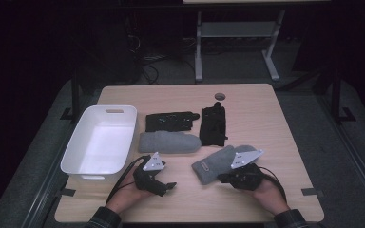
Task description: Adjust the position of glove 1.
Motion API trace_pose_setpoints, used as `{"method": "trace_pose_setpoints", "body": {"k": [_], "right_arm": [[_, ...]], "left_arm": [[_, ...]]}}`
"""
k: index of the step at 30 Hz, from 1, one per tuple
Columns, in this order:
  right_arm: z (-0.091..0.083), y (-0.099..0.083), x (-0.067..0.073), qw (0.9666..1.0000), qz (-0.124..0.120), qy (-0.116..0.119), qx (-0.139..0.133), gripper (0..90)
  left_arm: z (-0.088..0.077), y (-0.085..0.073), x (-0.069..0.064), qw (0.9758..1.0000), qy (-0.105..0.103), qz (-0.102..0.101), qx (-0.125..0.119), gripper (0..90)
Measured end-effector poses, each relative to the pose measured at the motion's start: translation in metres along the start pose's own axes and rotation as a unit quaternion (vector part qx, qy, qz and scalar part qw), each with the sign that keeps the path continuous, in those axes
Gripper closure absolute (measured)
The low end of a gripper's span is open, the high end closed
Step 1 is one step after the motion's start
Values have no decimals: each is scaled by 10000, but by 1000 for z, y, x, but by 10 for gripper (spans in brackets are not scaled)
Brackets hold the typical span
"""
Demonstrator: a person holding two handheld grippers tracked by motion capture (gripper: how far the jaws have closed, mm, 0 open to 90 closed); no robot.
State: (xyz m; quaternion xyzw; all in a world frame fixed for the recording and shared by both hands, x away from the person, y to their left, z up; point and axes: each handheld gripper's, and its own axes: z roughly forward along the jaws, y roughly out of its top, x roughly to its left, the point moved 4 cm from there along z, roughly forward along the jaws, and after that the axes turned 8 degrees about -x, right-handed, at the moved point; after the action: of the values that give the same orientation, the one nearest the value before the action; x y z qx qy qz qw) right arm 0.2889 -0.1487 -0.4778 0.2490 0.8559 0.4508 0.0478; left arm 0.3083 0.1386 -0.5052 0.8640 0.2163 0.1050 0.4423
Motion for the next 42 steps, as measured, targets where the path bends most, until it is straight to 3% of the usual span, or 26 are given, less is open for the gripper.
{"method": "trace_pose_setpoints", "body": {"k": [3, 4, 5, 6, 7, 11, 15, 16, 21, 27, 30, 35, 38, 42], "right_arm": [[-15, -8, -8, 9996, 180, -218, -66, 831], [-27, -13, -14, 9986, 280, -440, -124, 760], [-27, -13, -14, 9986, 280, -440, -124, 760], [-37, -19, -20, 9973, 291, -654, -137, 714], [-37, -19, -20, 9973, 291, -654, -137, 714], [-52, -30, -31, 9942, 422, -982, -115, 556], [-66, -48, -48, 9884, 625, -1376, -144, 361], [-66, -48, -48, 9884, 625, -1376, -144, 361], [-76, -59, -63, 9822, 947, -1610, -199, 242], [-75, -68, -79, 9733, 996, -2055, -211, 106], [-74, -70, -83, 9706, 1025, -2171, -192, 80], [-72, -73, -84, 9701, 1007, -2203, -144, 73], [-69, -76, -84, 9701, 1006, -2209, -38, 45], [-68, -76, -84, 9703, 979, -2209, -68, 31]], "left_arm": [[0, 0, 0, 10000, -2, 1, 12, 123], [0, 0, 0, 10000, -2, 1, 10, 124], [0, 0, 0, 10000, -2, 1, 11, 124], [0, 0, 0, 10000, -1, 0, 10, 123], [0, 0, 0, 10000, -3, -1, 10, 123], [-1, 0, 0, 10000, -6, 23, 36, 123], [-1, 0, 1, 10000, 2, 37, 38, 123], [-1, 0, 1, 10000, 3, 37, 39, 123], [0, 0, 1, 10000, 29, 30, 35, 123], [0, 0, 0, 10000, 34, 15, 16, 122], [0, 0, 1, 10000, 29, 38, 34, 122], [0, 1, 1, 10000, 32, 39, 56, 125], [0, 3, 1, 9998, 61, 21, 198, 141], [-1, 8, 3, 9997, 94, -53, 239, 201]]}}
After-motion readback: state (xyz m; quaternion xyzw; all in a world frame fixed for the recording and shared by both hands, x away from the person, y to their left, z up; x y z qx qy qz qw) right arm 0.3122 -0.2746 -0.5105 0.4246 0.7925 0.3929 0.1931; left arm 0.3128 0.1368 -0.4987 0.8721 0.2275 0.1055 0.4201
